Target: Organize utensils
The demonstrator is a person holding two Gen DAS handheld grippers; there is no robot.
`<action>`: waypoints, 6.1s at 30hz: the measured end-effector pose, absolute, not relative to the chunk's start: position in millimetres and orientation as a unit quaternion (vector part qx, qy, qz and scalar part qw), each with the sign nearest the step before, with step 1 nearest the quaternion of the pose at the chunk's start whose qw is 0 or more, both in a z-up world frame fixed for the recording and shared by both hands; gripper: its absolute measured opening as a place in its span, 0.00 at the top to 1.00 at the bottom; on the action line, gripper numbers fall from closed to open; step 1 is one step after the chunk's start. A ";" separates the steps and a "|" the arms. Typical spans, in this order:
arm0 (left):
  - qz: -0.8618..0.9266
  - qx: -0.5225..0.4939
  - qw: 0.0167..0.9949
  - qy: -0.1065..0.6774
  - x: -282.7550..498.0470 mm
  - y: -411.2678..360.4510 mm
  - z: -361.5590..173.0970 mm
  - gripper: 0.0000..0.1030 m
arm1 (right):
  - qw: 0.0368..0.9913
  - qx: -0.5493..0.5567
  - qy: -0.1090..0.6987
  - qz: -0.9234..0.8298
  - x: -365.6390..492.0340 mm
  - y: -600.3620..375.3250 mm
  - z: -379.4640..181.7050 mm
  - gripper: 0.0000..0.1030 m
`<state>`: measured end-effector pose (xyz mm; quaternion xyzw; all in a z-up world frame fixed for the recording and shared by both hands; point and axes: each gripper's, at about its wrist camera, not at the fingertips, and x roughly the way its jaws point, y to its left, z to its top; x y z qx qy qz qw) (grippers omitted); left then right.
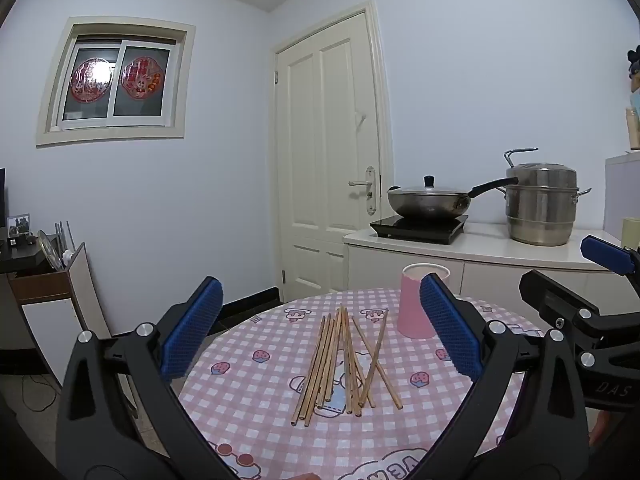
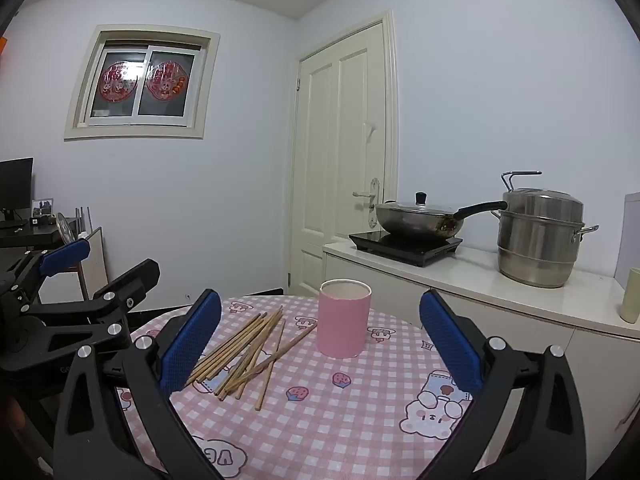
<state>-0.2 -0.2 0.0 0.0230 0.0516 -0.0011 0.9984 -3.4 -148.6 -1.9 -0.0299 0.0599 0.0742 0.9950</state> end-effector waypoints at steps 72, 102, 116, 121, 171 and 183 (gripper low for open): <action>0.002 0.022 0.998 0.053 3.8 7.4 -4.7 0.06 | 0.994 -0.026 0.075 0.074 -1.1 -146.0 -14.8 0.07; 0.007 0.026 0.998 0.055 7.7 9.0 -12.4 0.06 | 0.994 -0.028 0.082 0.071 1.4 -144.7 -15.9 0.07; -0.002 0.047 0.993 0.108 36.6 13.6 -29.7 0.06 | 0.985 0.001 0.147 0.090 30.8 -142.5 -22.3 0.07; -0.001 0.053 0.982 0.181 68.9 30.8 -50.0 0.06 | 0.975 0.001 0.206 0.082 62.5 -138.8 -43.4 0.07; -0.063 0.034 0.884 0.462 240.7 73.2 -127.8 0.88 | 0.901 -0.009 0.409 0.145 210.5 -113.6 -114.5 0.38; -0.078 -0.008 0.882 0.466 189.9 85.4 -128.3 0.94 | 0.877 -0.001 0.451 0.167 246.1 -89.7 -124.9 0.93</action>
